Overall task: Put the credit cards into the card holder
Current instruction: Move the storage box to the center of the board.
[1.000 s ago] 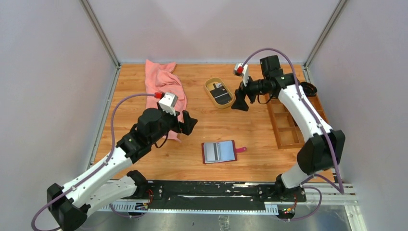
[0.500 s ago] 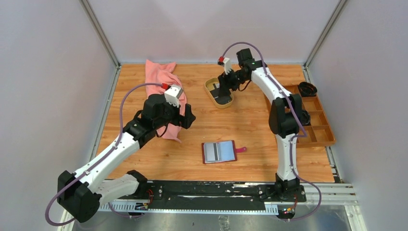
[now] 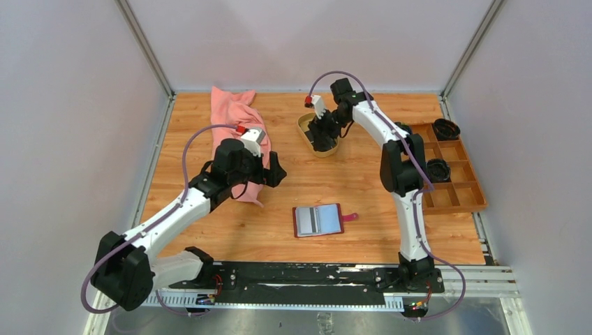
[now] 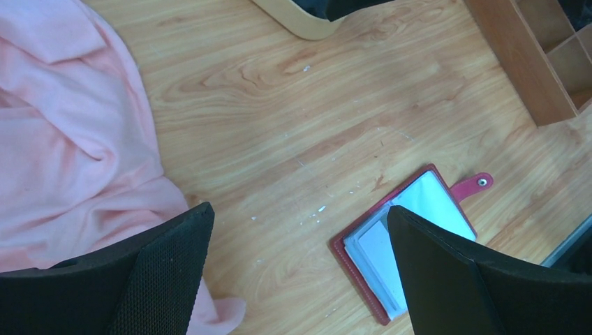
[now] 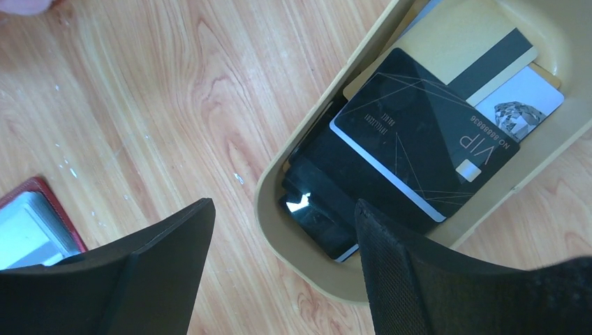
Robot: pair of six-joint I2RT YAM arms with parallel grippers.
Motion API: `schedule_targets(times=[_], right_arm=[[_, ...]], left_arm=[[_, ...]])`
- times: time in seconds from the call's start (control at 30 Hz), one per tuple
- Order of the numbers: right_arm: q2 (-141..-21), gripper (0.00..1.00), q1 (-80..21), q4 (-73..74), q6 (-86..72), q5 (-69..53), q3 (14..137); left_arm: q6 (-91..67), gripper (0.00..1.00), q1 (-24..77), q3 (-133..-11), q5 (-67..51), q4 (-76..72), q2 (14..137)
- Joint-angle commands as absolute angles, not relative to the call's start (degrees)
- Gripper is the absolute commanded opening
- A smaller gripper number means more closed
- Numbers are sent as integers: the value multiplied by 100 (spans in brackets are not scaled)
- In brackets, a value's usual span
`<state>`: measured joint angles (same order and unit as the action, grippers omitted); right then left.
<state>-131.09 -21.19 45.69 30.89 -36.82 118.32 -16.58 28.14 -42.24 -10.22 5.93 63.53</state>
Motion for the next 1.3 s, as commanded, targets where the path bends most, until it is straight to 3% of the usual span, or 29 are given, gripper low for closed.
schedule_targets(times=[0.0, 0.93, 1.03, 1.27], right_arm=[[-13273, 77, -2197, 4997, 3733, -3493, 11830], [-13721, 75, -2260, 5657, 3214, -4332, 12351], [-13665, 70, -2393, 5776, 3409, -4100, 12183], [-13056, 40, -2819, 5676, 3920, -3353, 11153]], left_arm=[[-2078, 100, 2760, -4088, -1341, 28, 6646], [-2093, 100, 2610, -3776, -1371, 26, 6477], [-2109, 100, 2602, -3750, -1368, 22, 6399], [-2144, 100, 2584, -3639, -1401, 26, 6163]])
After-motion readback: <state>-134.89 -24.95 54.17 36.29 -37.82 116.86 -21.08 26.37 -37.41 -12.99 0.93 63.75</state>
